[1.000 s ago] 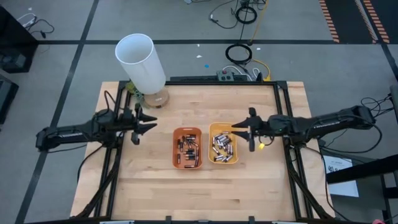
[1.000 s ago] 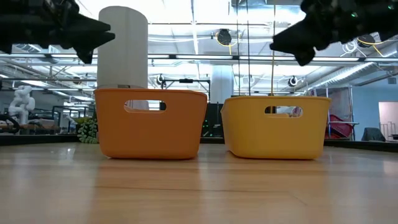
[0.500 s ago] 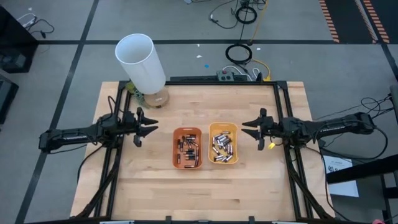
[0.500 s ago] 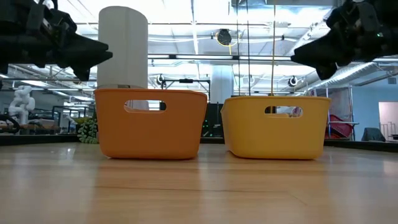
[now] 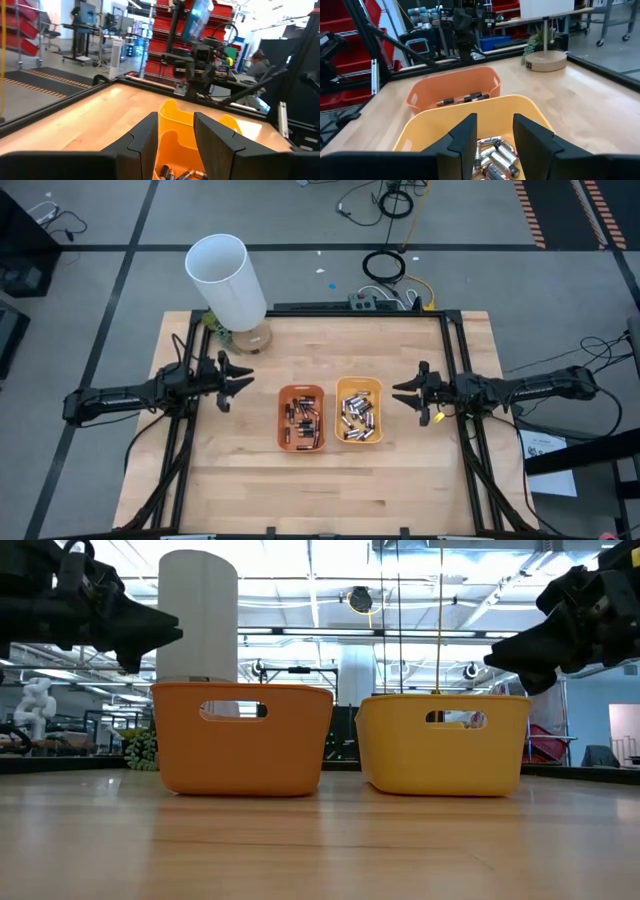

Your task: Sort batteries

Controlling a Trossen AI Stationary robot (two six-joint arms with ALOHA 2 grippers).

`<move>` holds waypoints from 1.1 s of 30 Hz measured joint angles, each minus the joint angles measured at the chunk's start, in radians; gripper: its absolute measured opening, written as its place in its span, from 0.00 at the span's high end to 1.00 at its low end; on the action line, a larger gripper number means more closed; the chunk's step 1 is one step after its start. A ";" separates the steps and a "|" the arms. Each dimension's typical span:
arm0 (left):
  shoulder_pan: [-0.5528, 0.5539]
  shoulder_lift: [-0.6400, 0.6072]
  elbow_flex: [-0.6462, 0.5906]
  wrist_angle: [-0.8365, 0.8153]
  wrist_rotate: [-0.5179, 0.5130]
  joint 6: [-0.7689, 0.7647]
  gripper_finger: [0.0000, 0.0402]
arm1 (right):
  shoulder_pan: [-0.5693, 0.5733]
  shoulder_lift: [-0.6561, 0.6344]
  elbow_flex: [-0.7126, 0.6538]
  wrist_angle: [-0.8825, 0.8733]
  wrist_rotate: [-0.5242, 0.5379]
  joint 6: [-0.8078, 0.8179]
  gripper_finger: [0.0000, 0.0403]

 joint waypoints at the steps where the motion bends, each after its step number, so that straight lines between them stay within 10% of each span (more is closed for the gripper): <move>1: 0.000 0.000 0.000 0.000 -0.007 -0.001 0.67 | 0.000 -0.006 -0.003 -0.003 0.000 0.005 0.71; 33: 0.000 0.002 -0.001 -0.129 -0.220 0.009 0.67 | 0.000 -0.078 -0.011 -0.203 -0.126 -0.183 0.71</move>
